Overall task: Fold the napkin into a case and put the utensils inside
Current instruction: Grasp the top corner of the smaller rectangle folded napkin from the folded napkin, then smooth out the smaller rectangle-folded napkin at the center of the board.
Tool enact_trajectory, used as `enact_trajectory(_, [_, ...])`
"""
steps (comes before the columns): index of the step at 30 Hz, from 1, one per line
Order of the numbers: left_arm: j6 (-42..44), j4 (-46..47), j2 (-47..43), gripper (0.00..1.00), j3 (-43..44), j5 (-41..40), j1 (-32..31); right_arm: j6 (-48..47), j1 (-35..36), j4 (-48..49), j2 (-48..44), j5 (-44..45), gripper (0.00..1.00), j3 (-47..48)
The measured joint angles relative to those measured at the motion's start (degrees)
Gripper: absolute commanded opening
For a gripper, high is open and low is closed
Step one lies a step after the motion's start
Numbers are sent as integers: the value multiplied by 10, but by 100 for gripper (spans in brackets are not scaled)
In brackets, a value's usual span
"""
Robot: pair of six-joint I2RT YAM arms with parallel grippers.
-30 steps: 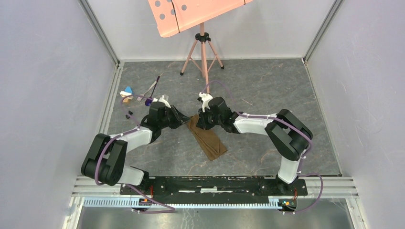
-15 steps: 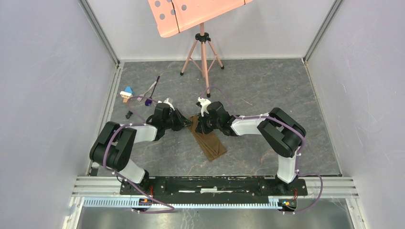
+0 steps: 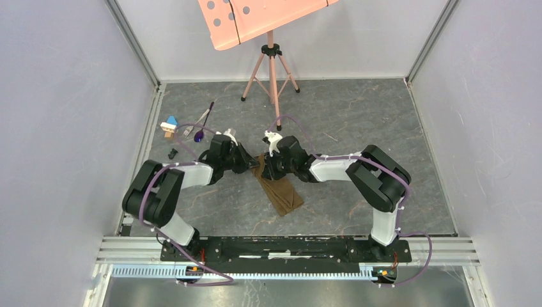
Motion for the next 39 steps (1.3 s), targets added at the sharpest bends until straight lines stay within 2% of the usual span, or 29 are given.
enact_trajectory(4, [0,13,50,19,2,0,-5,-9,3,-10,-5,0,41,0])
enact_trajectory(9, [11,-5,37,37,7,-12,-7,-81,19,-92,-56,32,60,2])
enact_trajectory(12, [17,-50,2,46,14,-19,-8,-138,39,-151,-91,70,65,7])
enact_trajectory(15, [16,-110,-40,53,29,-28,-8,-183,70,-205,-114,109,65,17])
enact_trajectory(18, [2,-163,-87,52,37,-31,-7,-212,101,-243,-120,148,64,23])
enact_trajectory(21, [-31,-194,-123,48,30,-26,-7,-224,124,-271,-120,175,57,24])
enact_trajectory(26, [-102,-204,-157,41,-41,-12,-15,-217,145,-292,-120,215,53,24])
enact_trajectory(31, [-157,-200,-157,40,-91,-10,-47,-207,159,-291,-120,239,51,24])
enact_trajectory(35, [-190,-174,-151,40,-105,-12,-76,-203,170,-292,-120,264,50,24])
enact_trajectory(39, [-219,-150,-145,35,-107,-16,-98,-201,176,-289,-120,282,47,20])
